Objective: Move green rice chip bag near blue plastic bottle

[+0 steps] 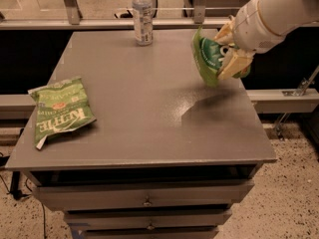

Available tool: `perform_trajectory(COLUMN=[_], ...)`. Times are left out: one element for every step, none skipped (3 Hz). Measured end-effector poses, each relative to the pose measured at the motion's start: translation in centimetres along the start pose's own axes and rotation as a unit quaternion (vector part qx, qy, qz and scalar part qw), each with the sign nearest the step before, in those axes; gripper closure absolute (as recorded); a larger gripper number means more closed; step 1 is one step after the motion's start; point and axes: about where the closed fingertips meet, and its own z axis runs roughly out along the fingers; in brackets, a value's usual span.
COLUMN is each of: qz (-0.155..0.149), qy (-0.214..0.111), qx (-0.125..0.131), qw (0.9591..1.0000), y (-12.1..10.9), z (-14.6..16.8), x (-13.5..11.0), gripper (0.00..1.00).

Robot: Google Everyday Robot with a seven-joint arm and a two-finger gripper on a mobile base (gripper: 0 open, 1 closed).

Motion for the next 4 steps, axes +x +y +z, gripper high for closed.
perform_trajectory(qz=[0.002,-0.024,-0.092,-0.155], qy=[-0.007,-0.026,-0.045,-0.063], qx=[0.013,0.058,0.112,0.132], qw=[0.9999,0.9977,0.9884,0.9771], y=[0.6,-1.8,-6.9,-11.7], z=[-0.4,-0.1,1.4,4.7], x=[0.1,0.3,0.7,1.0], gripper=[1.00,1.00,1.00,1.00])
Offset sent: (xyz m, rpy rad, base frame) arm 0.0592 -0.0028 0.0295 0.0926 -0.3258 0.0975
